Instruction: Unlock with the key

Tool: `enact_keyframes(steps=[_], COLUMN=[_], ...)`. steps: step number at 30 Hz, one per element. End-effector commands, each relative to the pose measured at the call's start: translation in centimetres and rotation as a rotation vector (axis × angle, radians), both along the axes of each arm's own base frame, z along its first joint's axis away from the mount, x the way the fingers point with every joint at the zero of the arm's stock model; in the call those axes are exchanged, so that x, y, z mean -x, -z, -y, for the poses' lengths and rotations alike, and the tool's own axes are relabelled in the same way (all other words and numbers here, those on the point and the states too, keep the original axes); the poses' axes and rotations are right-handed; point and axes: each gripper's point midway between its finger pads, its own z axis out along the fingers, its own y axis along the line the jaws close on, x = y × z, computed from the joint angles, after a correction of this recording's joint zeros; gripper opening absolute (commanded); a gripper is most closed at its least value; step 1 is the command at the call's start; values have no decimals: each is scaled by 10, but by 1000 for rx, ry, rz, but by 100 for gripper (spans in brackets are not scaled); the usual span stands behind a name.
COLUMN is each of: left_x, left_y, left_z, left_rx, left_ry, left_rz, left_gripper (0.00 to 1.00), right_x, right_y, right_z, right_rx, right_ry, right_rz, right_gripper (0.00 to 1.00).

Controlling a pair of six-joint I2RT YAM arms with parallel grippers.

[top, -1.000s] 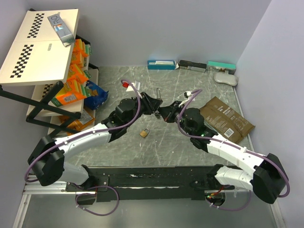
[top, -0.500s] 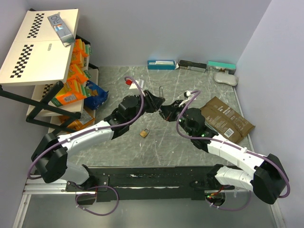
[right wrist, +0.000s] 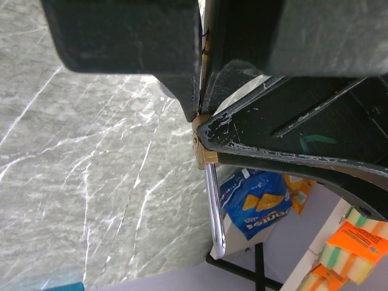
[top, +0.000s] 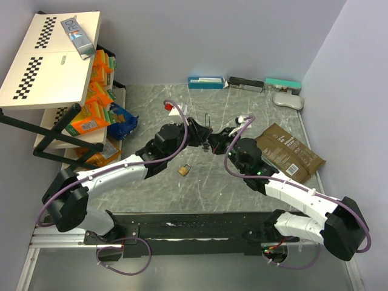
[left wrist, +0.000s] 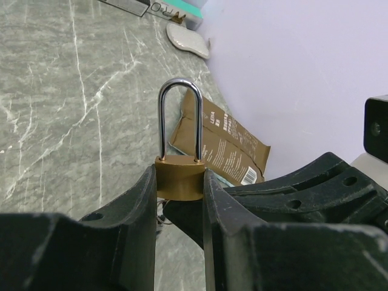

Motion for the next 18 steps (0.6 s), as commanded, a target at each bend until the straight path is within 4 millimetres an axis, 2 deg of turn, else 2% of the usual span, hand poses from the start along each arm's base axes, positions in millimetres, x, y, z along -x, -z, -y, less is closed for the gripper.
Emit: enact_keyframes(steps=[1, 9, 10, 18], left_x=[73, 86, 90, 107], left_y=[86, 53, 42, 38], left_z=[15, 14, 15, 8], left_rx=[-202, -131, -100, -57], left_ry=[241, 304, 320, 371], left_rz=[-227, -192, -176, -167], left_gripper=[1, 1, 1, 1], right_x=[-20, -11, -10, 7], right_y=[-159, -146, -144, -119], right_z=[57, 47, 48, 42], right_rx=[-355, -349, -348, -342], right_ry=[274, 188, 182, 84], right_rz=[396, 388, 383, 303], right_gripper=[0, 0, 0, 0])
